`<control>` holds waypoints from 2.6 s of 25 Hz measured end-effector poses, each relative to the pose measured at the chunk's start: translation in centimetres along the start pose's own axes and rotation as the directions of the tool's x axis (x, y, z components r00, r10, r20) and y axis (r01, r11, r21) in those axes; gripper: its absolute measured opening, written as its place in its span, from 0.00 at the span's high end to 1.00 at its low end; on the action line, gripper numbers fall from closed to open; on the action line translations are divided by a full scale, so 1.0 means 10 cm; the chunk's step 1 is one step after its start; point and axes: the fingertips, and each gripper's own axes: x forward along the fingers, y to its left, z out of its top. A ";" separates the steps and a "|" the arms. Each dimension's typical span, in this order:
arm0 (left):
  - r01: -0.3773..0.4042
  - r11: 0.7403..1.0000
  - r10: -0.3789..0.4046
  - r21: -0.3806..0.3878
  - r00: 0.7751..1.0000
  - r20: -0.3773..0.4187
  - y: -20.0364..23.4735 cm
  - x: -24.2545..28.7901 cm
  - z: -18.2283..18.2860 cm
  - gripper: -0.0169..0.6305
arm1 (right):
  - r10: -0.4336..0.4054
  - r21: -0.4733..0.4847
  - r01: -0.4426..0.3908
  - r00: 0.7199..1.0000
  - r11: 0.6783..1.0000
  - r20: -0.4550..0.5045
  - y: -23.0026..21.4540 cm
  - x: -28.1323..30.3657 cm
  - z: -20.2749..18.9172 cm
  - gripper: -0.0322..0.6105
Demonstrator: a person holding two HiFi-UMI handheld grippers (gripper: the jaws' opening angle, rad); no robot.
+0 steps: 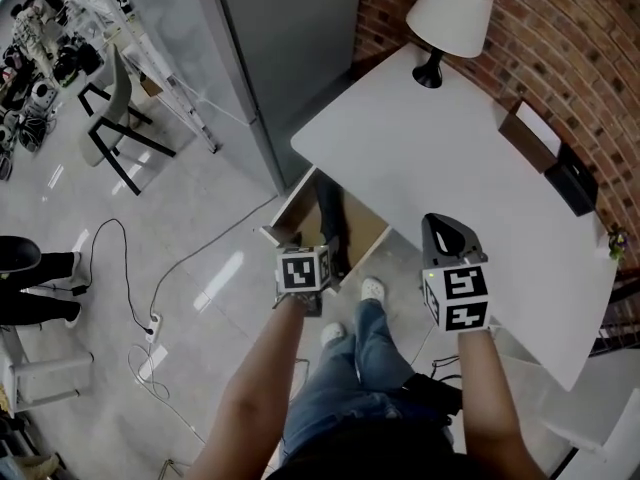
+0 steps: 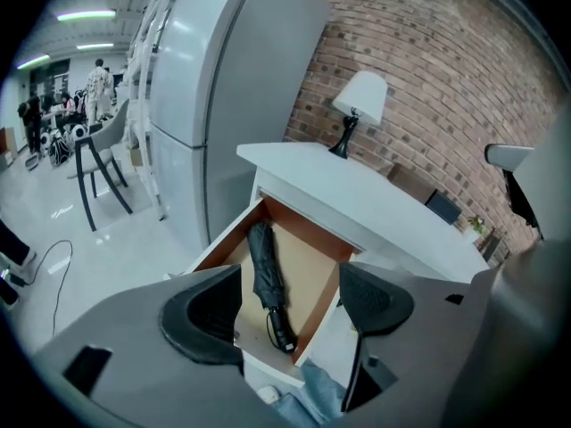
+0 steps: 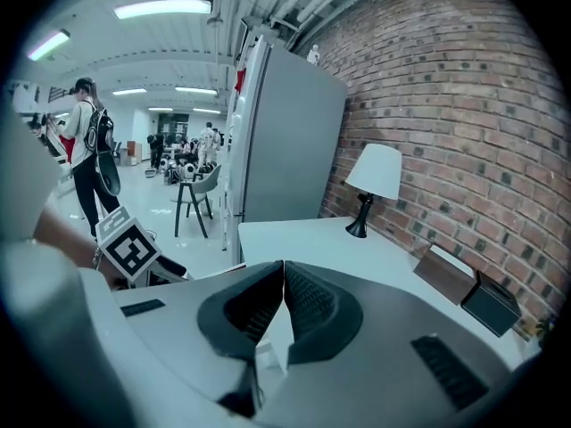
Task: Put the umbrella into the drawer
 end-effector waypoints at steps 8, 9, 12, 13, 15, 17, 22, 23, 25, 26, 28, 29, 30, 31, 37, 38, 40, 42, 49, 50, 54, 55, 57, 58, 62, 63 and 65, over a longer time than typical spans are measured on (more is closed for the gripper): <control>0.012 0.998 -0.019 0.069 0.995 0.094 -0.02 -0.60 0.21 0.46 | -0.012 0.025 0.012 1.000 1.000 0.025 0.08 -0.37 0.09 0.95; 0.009 0.997 -0.017 0.073 0.994 0.105 -0.01 -0.67 0.23 0.46 | -0.010 0.022 0.010 0.999 1.000 0.033 0.09 -0.40 0.12 0.95; -0.009 0.996 -0.003 0.090 0.990 0.139 -0.01 -0.86 0.29 0.46 | -0.006 0.004 0.006 0.999 1.000 0.048 0.10 -0.47 0.17 0.95; -0.020 0.995 0.006 0.096 0.988 0.154 0.00 -0.92 0.31 0.46 | -0.002 -0.002 0.002 0.999 1.000 0.052 0.10 -0.48 0.20 0.95; -0.043 0.995 0.024 0.093 0.981 0.190 0.03 -1.05 0.38 0.46 | 0.011 -0.012 -0.010 0.997 1.000 0.070 0.12 -0.51 0.28 0.95; -0.061 0.995 0.042 0.076 0.972 0.230 0.05 -1.19 0.46 0.46 | 0.029 -0.015 -0.027 0.995 1.000 0.093 0.13 -0.54 0.36 0.95; -0.135 0.985 0.095 0.111 0.946 0.309 0.00 -1.48 0.66 0.46 | 0.058 -0.028 -0.055 0.990 0.998 0.129 0.10 -0.67 0.45 0.95; -0.151 0.980 0.103 0.128 0.942 0.319 -0.03 -1.54 0.69 0.46 | 0.058 -0.031 -0.054 0.990 0.998 0.130 0.09 -0.70 0.46 0.95; -0.179 0.971 0.116 0.156 0.932 0.343 -0.11 -1.68 0.75 0.46 | 0.057 -0.037 -0.052 0.989 0.998 0.137 0.05 -0.79 0.46 0.95; -0.192 0.966 0.122 0.170 0.926 0.357 -0.15 -1.74 0.78 0.46 | 0.056 -0.039 -0.051 0.988 0.998 0.145 0.02 -0.83 0.47 0.95; -0.220 0.956 0.131 0.193 0.912 0.389 -0.21 -1.87 0.86 0.46 | 0.051 -0.039 -0.045 0.984 0.998 0.168 -0.06 -0.91 0.51 0.95; -0.234 0.952 0.135 0.200 0.902 0.410 -0.25 -1.94 0.91 0.46 | 0.046 -0.036 -0.040 0.982 0.999 0.182 -0.11 -0.96 0.53 0.95; -0.246 0.947 0.138 0.205 0.891 0.432 -0.29 -2.02 0.97 0.46 | 0.041 -0.030 -0.036 0.980 0.999 0.196 -0.16 -1.01 0.56 0.95; -0.256 0.944 0.139 0.208 0.880 0.454 -0.34 -2.10 1.02 0.46 | 0.037 -0.022 -0.033 0.977 0.999 0.210 -0.22 -1.06 0.59 0.95; -0.316 0.918 0.132 0.239 0.812 0.569 -0.55 -2.61 1.20 0.48 | 0.021 -0.006 -0.020 0.958 1.000 0.287 -0.33 -1.34 0.73 0.95; -0.329 0.911 0.127 0.248 0.797 0.591 -0.58 -2.68 1.24 0.50 | 0.018 -0.007 -0.016 0.953 1.000 0.303 -0.34 -1.38 0.76 0.95; -0.361 0.893 0.117 0.269 0.764 0.635 -0.65 -2.82 1.32 0.54 | 0.012 -0.010 -0.009 0.943 1.000 0.332 -0.37 -1.46 0.82 0.95; -0.397 0.874 0.116 0.280 0.729 0.674 -0.70 -2.97 1.38 0.63 | 0.008 -0.011 -0.004 0.935 1.000 0.356 -0.39 -1.53 0.89 0.95; -0.472 0.840 0.076 0.267 0.590 0.804 -0.89 -3.52 1.66 0.97 | -0.014 -0.008 0.019 0.908 1.000 0.420 -0.47 -1.73 1.08 0.95; -0.481 0.835 0.071 0.268 0.576 0.814 -0.93 -3.58 1.69 0.97 | -0.016 -0.007 0.021 0.904 1.000 0.427 -0.48 -1.75 1.10 0.95; -0.508 0.820 0.049 0.264 0.522 0.852 -1.01 -3.81 1.82 0.97 | -0.009 -0.014 0.017 0.884 1.000 0.468 -0.49 -1.85 1.22 0.95; -0.514 0.817 0.049 0.261 0.513 0.857 -1.02 -3.85 1.84 0.97 | -0.006 -0.017 0.016 0.878 1.000 0.479 -0.49 -1.88 1.25 0.95; -0.527 0.809 0.054 0.258 0.504 0.862 -1.03 -3.90 1.87 0.97 | -0.006 -0.023 0.021 0.868 1.000 0.496 -0.50 -1.93 1.31 0.95; -0.531 0.807 0.055 0.256 0.501 0.864 -1.04 -3.92 1.88 0.97 | -0.008 -0.027 0.025 0.864 0.999 0.504 -0.50 -1.95 1.34 0.95; -0.532 0.807 0.055 0.256 0.500 0.864 -1.03 -3.95 1.91 0.97 | -0.017 -0.034 0.041 0.852 0.999 0.524 -0.52 -1.99 1.42 0.95; -0.532 0.807 0.055 0.257 0.501 0.864 -1.03 -3.95 1.92 0.97 | -0.020 -0.034 0.044 0.851 0.998 0.525 -0.53 -1.99 1.43 0.95; -0.533 0.806 0.055 0.259 0.502 0.863 -1.02 -3.97 1.93 0.97 | -0.023 -0.036 0.049 0.849 0.998 0.528 -0.53 -2.00 1.45 0.95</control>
